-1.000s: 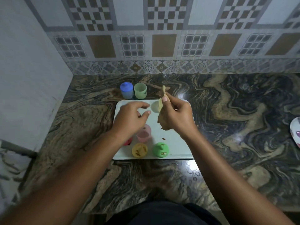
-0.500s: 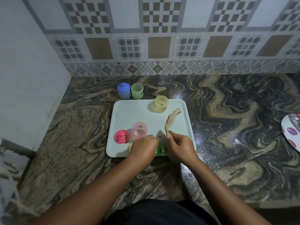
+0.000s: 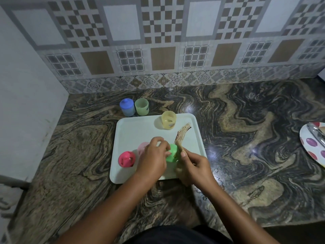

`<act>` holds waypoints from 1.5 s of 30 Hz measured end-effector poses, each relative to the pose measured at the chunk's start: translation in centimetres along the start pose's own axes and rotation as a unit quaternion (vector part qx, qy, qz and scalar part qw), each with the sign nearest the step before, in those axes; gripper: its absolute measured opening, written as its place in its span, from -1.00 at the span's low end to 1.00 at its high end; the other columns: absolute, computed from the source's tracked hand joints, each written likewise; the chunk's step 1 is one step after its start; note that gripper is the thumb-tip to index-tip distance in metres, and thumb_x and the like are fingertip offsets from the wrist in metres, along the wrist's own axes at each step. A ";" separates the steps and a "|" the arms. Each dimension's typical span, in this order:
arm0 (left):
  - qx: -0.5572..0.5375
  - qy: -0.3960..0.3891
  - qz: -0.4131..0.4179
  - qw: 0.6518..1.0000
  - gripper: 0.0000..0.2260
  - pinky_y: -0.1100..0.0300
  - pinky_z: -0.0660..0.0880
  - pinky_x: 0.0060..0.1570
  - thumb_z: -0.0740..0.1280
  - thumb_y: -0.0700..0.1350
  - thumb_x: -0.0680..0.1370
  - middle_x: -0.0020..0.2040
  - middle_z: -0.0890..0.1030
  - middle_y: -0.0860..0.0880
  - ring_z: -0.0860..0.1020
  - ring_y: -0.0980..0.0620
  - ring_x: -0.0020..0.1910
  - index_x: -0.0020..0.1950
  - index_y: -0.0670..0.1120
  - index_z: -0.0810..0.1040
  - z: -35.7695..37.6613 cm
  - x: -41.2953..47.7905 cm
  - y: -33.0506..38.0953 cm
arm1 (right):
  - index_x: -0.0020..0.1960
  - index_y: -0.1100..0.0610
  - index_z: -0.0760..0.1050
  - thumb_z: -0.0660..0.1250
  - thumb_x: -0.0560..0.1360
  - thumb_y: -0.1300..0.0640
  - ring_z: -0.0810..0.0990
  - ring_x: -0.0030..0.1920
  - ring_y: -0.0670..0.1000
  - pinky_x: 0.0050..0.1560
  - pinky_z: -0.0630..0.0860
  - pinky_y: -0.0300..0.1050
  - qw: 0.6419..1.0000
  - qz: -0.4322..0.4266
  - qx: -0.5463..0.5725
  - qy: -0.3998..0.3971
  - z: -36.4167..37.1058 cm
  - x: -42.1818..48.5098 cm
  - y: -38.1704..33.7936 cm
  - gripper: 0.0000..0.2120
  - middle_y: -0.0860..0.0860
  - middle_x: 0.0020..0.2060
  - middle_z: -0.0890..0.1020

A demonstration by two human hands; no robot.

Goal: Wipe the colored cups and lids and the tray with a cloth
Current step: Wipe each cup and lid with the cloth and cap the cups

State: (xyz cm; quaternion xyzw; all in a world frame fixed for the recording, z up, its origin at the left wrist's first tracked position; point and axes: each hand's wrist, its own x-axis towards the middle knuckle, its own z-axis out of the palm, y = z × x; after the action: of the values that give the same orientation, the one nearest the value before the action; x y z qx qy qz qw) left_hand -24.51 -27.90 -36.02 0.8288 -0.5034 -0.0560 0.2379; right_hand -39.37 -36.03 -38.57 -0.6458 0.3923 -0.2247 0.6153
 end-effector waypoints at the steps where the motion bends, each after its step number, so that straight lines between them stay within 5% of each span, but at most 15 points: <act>1: -0.050 0.005 -0.035 0.998 -0.94 0.01 0.55 0.01 0.40 -0.11 0.53 0.06 0.58 0.05 0.60 -0.04 -0.05 -0.01 0.02 0.58 -0.7 0.4 0.3 | 0.33 -0.12 0.60 0.28 0.67 0.03 0.56 -0.22 -0.16 -0.17 0.55 -0.15 1.000 -0.007 0.030 -0.001 0.2 -0.1 -0.6 -0.73 -0.15 -0.19 0.69; 4: -0.265 -0.016 -0.169 0.949 -0.98 -0.02 0.66 -0.25 0.44 -0.11 0.52 -0.29 0.61 0.11 0.64 0.01 -0.33 -0.07 0.00 0.66 -2.8 1.1 1.2 | 0.36 -0.08 0.58 0.27 0.67 0.07 0.61 0.01 -0.18 0.05 0.59 -0.13 0.995 -0.039 0.087 0.004 0.5 0.0 -2.6 -0.71 -0.07 0.08 0.73; 7: -0.431 -0.008 -0.244 0.869 -0.92 0.01 0.67 -0.28 0.44 -0.17 0.53 0.03 0.71 -0.05 0.70 0.04 -0.15 -0.02 -0.12 0.71 -4.6 1.1 1.5 | 0.30 -0.13 0.61 0.25 0.68 0.07 0.63 -0.20 0.06 -0.25 0.58 -0.06 0.990 -0.039 0.134 -0.019 0.4 0.1 -4.7 -0.73 0.26 -0.14 0.73; 9: -0.497 0.012 -0.273 0.823 -0.91 0.10 0.66 -0.26 0.43 -0.22 0.53 0.05 0.70 -0.10 0.71 -0.07 -0.08 0.01 -0.15 0.69 -5.3 1.0 1.6 | 0.37 0.02 0.58 0.22 0.69 0.09 0.56 -0.25 0.15 -0.32 0.52 -0.05 0.987 -0.038 0.153 -0.029 0.3 0.3 -5.7 -0.69 0.51 -0.16 0.60; 11: -0.584 0.017 -0.305 0.752 -0.83 0.15 0.64 -0.27 0.42 -0.28 0.52 0.08 0.68 -0.16 0.69 -0.19 0.01 0.10 -0.17 0.61 -5.8 0.9 1.9 | 0.39 0.12 0.57 0.23 0.68 0.12 0.57 -0.18 0.13 -0.23 0.57 0.01 0.986 -0.048 0.161 -0.020 0.5 0.4 -6.5 -0.68 0.37 -0.13 0.69; 14: -0.708 -0.033 -0.361 0.606 -0.65 0.19 0.63 -0.26 0.39 -0.28 0.48 0.20 0.62 -0.24 0.65 -0.15 0.09 0.27 -0.24 0.51 -6.6 0.8 2.2 | 0.38 0.11 0.57 0.22 0.68 0.13 0.56 -0.33 0.12 -0.41 0.54 -0.08 0.984 -0.064 0.164 -0.026 0.7 0.3 -7.4 -0.68 0.24 -0.26 0.63; 16: -0.743 -0.064 -0.360 0.561 -0.60 0.21 0.64 -0.23 0.38 -0.22 0.43 0.27 0.59 -0.26 0.67 -0.06 0.01 0.26 -0.28 0.54 -7.2 0.8 2.2 | 0.40 0.08 0.56 0.22 0.69 0.14 0.48 -0.42 0.13 -0.52 0.46 -0.15 0.983 -0.082 0.163 -0.038 0.8 0.2 -7.8 -0.68 0.25 -0.36 0.53; 19: -0.751 -0.041 -0.352 0.557 -0.58 0.21 0.63 -0.23 0.39 -0.19 0.41 0.25 0.61 -0.23 0.67 -0.05 0.01 0.27 -0.24 0.55 -7.8 0.8 2.2 | 0.44 -0.01 0.51 0.27 0.68 0.07 0.44 -0.40 0.11 -0.51 0.43 0.03 0.981 -0.118 0.148 -0.049 1.2 0.2 -7.8 -0.66 0.26 -0.38 0.52; 23: -0.735 0.008 -0.325 0.596 -0.63 0.19 0.61 -0.28 0.38 -0.13 0.44 0.21 0.65 -0.19 0.65 -0.13 0.11 0.24 -0.14 0.59 -8.4 0.9 2.8 | 0.42 -0.07 0.53 0.30 0.61 -0.08 0.48 -0.24 -0.13 -0.19 0.45 -0.10 0.984 -0.161 0.059 -0.038 1.5 0.3 -7.3 -0.60 -0.18 -0.09 0.57; 28: -0.711 -0.004 -0.233 0.663 -0.57 0.19 0.62 -0.15 0.34 -0.16 0.51 0.12 0.70 -0.09 0.66 -0.03 0.14 0.38 -0.01 0.49 -8.6 0.3 4.1 | 0.40 -0.17 0.53 0.28 0.59 -0.17 0.50 -0.01 -0.15 0.09 0.50 -0.03 0.987 -0.153 0.039 -0.025 1.8 0.1 -7.8 -0.61 -0.22 0.03 0.60; 32: -0.703 0.000 -0.224 0.675 -0.60 0.30 0.58 -0.21 0.27 -0.26 0.58 0.07 0.72 -0.06 0.69 0.01 0.03 0.40 0.00 0.47 -8.5 0.0 4.8 | 0.39 0.10 0.55 0.30 0.62 0.03 0.51 0.41 -0.13 0.42 0.38 -0.25 0.972 -0.224 -0.056 0.037 1.8 -0.4 -8.6 -0.63 -0.09 0.37 0.54; 36: -0.709 0.025 -0.230 0.667 -0.61 0.28 0.59 -0.22 0.32 -0.16 0.53 0.09 0.71 -0.15 0.70 -0.12 0.01 0.36 -0.02 0.48 -9.0 -0.1 5.1 | 0.33 0.15 0.60 0.31 0.60 0.13 0.51 0.40 -0.15 0.33 0.52 -0.21 0.957 -0.262 -0.102 0.068 1.9 -0.5 -9.2 -0.68 -0.10 0.31 0.57; 38: -0.710 0.041 -0.243 0.660 -0.58 0.25 0.60 -0.23 0.34 -0.12 0.49 0.07 0.69 -0.21 0.71 -0.12 -0.04 0.35 -0.08 0.48 -8.9 -0.1 4.9 | 0.32 0.04 0.62 0.30 0.61 0.07 0.66 0.20 -0.11 0.15 0.61 -0.16 0.968 -0.230 -0.080 0.061 1.7 -0.3 -9.6 -0.68 -0.28 0.28 0.56; 40: -0.708 0.040 -0.246 0.660 -0.58 0.26 0.59 -0.22 0.33 -0.08 0.50 0.11 0.69 -0.18 0.68 -0.15 0.06 0.36 -0.08 0.49 -8.8 -0.2 5.0 | 0.32 -0.04 0.62 0.29 0.60 -0.02 0.60 -0.01 -0.16 0.06 0.58 -0.16 0.978 -0.197 -0.055 0.046 1.7 0.0 -9.8 -0.67 -0.29 0.28 0.59; 45: -0.691 0.004 -0.168 0.703 -0.51 0.22 0.59 -0.03 0.30 -0.23 0.54 0.23 0.66 -0.06 0.62 -0.07 0.22 0.46 0.01 0.39 -8.9 -0.4 5.1 | 0.29 -0.02 0.65 0.31 0.60 -0.04 0.63 0.14 -0.10 0.15 0.62 -0.05 0.982 -0.186 -0.024 0.021 1.5 -0.2 -9.8 -0.69 -0.18 0.32 0.59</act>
State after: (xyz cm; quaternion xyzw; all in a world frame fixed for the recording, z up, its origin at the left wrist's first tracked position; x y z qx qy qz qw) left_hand -25.88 -26.51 -25.90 0.5030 -0.1748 -0.4242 0.7325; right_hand -36.07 -35.52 -29.24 -0.7175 0.2830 -0.3392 0.5385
